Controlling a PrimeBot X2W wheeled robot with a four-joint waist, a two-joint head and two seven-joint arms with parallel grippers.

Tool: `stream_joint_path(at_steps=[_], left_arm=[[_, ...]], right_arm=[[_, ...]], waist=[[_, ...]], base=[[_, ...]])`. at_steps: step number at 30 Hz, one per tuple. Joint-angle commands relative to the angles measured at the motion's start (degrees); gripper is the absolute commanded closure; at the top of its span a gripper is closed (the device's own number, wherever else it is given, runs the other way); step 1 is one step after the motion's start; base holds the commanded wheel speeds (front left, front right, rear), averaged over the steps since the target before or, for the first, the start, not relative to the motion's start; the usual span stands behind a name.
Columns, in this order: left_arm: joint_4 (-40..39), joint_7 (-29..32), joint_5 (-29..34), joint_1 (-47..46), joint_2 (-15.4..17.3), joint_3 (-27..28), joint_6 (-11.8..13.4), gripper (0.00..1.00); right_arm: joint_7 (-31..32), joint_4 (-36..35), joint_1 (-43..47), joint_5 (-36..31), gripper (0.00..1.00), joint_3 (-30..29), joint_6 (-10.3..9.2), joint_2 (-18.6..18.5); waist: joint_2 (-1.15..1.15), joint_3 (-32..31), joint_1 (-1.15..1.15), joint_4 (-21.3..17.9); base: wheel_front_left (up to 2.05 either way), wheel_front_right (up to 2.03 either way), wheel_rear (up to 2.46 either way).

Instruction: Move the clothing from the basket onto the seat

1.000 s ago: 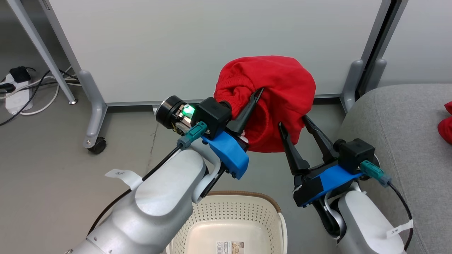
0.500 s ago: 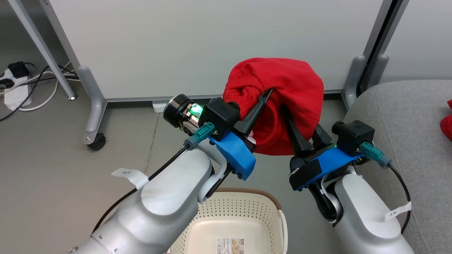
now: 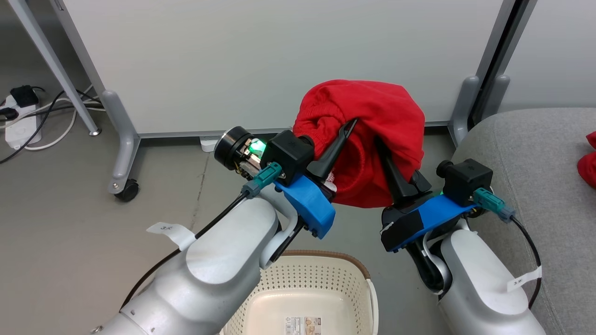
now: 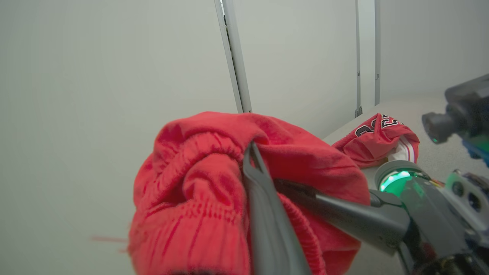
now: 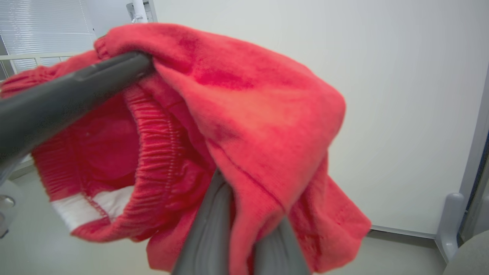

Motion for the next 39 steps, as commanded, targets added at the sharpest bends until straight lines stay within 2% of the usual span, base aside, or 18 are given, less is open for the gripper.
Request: stream_joint_path(at_steps=[1,19,20,21,30,39], left_arm=[[0.3,-0.2,-0.17,-0.27,0.2,-0.22,-0.13,1.0],[1.28,-0.14,-0.6,-0.86,0.51,-0.82,0.27,1.0],[1.55,0.22,-0.35,-0.9,0.62,-1.01,0.44,0.58],[1.93,0.75,-0.28,-0.83,0.65,-1.32,0.48,0.0],[3.18,2.77,-0.97,-0.13,0.77,-2.39,0.05,0.0],[2.97,2.5,-1.1,0.76,1.88,-2.63,0.6,0.0]], right_arm=[[0.04,-0.25,0.16,-0.38,1.0,0.08,0.03,-0.04],[0.04,-0.79,-0.37,-0.43,1.0,0.25,0.03,-0.04],[0.04,-0.85,-0.5,-0.4,1.0,0.15,0.03,-0.04],[0.04,-0.99,-0.61,-0.22,1.0,-0.07,0.03,-0.04],[0.04,-2.42,-0.88,0.04,1.0,-1.88,0.03,-0.04],[0.04,-4.66,-1.77,-1.47,1.0,-6.59,0.03,-0.04]], waist=[[0.0,-0.07,-0.01,-0.01],[0.0,0.02,-0.01,0.07],[0.0,0.06,-0.01,0.08],[0.0,0.12,-0.01,0.08],[0.0,1.13,-0.01,0.14],[0.0,3.56,-0.01,-1.29]], base=[[0.0,0.0,0.0],[0.0,0.0,0.0],[0.0,0.0,0.0],[0.0,0.0,0.0],[0.0,0.0,0.0],[0.0,0.0,0.0]])
